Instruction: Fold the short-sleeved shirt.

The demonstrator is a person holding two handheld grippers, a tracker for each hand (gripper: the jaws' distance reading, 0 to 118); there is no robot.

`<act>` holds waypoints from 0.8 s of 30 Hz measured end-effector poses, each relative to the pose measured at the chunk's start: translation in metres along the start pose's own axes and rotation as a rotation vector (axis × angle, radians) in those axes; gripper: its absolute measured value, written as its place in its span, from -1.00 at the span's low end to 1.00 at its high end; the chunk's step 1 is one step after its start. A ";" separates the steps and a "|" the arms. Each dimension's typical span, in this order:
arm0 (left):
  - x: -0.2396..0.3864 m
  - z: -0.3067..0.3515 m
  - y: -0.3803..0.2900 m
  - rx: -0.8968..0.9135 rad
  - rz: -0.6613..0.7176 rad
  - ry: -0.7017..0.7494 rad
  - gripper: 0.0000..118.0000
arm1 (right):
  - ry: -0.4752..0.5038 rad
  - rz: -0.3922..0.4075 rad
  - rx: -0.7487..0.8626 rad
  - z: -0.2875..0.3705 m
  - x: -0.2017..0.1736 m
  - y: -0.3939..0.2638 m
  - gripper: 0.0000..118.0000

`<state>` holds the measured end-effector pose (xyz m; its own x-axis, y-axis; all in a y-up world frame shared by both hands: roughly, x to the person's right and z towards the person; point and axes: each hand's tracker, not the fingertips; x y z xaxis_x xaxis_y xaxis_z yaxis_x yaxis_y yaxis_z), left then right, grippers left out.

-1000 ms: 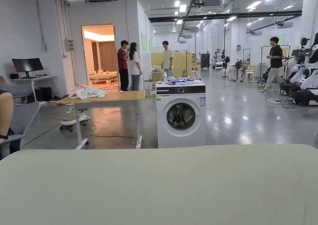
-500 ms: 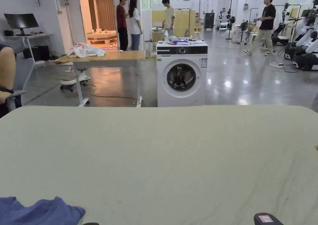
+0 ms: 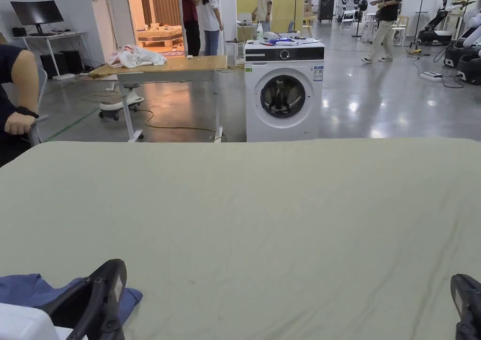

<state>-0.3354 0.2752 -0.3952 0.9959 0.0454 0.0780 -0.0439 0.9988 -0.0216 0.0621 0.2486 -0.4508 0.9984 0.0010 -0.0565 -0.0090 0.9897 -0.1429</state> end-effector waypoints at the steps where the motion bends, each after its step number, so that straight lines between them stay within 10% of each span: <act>1: 0.003 0.001 -0.003 0.000 -0.064 0.008 -1.00 | 0.020 -0.048 -0.009 0.000 0.004 -0.002 -1.00; 24: 0.008 0.002 -0.002 -0.018 -0.045 0.029 -1.00 | 0.061 0.063 0.021 0.009 -0.015 0.011 -1.00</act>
<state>-0.3273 0.2739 -0.3922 0.9987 -0.0005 0.0500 0.0023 0.9993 -0.0366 0.0476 0.2603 -0.4421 0.9907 0.0550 -0.1246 -0.0697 0.9907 -0.1167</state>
